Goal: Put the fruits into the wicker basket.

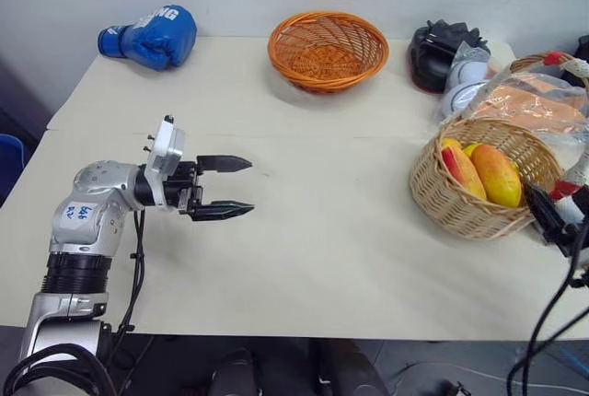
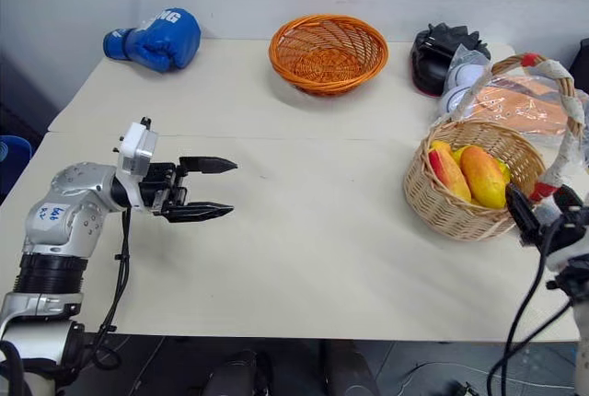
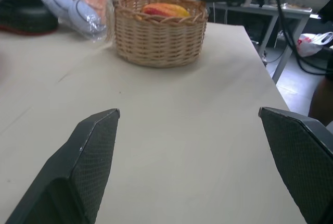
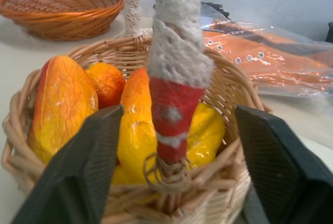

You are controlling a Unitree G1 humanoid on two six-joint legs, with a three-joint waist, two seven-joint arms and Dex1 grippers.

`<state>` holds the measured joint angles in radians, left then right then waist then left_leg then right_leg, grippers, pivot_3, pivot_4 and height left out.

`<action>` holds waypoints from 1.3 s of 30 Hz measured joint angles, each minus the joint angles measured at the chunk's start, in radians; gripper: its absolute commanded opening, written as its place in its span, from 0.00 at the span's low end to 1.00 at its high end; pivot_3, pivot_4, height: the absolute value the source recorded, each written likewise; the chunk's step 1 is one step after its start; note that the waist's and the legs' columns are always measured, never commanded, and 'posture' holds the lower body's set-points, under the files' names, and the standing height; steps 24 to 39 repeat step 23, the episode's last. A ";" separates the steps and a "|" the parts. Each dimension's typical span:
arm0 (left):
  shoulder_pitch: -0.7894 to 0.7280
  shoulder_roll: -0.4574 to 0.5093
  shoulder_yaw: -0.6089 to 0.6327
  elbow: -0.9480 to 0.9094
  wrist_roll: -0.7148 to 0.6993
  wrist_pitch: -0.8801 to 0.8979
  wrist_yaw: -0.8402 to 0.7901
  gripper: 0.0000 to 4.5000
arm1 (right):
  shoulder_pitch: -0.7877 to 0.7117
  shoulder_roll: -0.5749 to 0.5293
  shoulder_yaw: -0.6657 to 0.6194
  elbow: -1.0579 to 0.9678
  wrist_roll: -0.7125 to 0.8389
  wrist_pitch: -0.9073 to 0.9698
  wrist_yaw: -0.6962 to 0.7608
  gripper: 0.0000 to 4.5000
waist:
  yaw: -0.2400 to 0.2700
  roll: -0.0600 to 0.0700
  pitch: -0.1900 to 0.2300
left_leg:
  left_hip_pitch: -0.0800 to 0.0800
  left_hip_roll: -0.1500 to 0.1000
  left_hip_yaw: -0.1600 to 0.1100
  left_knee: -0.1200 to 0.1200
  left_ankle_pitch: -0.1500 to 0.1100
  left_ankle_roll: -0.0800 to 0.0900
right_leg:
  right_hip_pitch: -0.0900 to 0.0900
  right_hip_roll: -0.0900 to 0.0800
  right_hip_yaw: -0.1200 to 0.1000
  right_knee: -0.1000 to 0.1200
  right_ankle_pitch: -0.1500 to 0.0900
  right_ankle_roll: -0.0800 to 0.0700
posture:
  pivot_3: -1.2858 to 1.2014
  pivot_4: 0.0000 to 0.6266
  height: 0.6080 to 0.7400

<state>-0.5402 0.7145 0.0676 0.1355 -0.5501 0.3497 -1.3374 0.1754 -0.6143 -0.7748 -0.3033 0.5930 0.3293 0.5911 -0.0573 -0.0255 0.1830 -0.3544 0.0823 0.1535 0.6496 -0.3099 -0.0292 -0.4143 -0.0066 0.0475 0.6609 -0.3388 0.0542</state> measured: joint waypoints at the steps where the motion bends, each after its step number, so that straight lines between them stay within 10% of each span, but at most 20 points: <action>1: 0.021 0.010 0.002 0.001 0.010 -0.010 0.000 1.00 | 0.032 -0.020 -0.024 0.008 -0.001 -0.031 0.046 0.99 | -0.001 0.000 0.000 | 0.000 0.000 0.001 0.000 0.000 0.000 | 0.000 0.000 0.001 0.000 0.000 0.000 | 0.52 0.24 1.00; 13: 0.361 0.053 0.126 -0.106 0.075 -0.148 0.091 1.00 | 0.307 -0.100 0.103 0.046 -0.087 -0.445 0.609 0.99 | -0.007 -0.003 0.000 | 0.003 0.000 -0.001 0.000 -0.002 0.002 | 0.005 -0.002 0.000 -0.001 0.001 0.001 | 0.52 0.24 1.00; 23: 0.471 0.008 0.143 -0.171 0.147 -0.283 0.206 1.00 | -0.071 -0.027 0.515 0.123 -0.216 -0.503 0.557 0.99 | -0.002 -0.004 0.000 | 0.003 -0.001 -0.003 0.000 -0.002 0.002 | 0.004 -0.002 -0.001 -0.001 0.001 0.000 | 0.52 0.24 1.00; 39: 0.471 0.008 0.143 -0.171 0.147 -0.283 0.206 1.00 | -0.071 -0.027 0.515 0.123 -0.216 -0.503 0.557 0.99 | -0.002 -0.004 0.000 | 0.003 -0.001 -0.003 0.000 -0.002 0.002 | 0.004 -0.002 -0.001 -0.001 0.001 0.000 | 0.52 0.24 1.00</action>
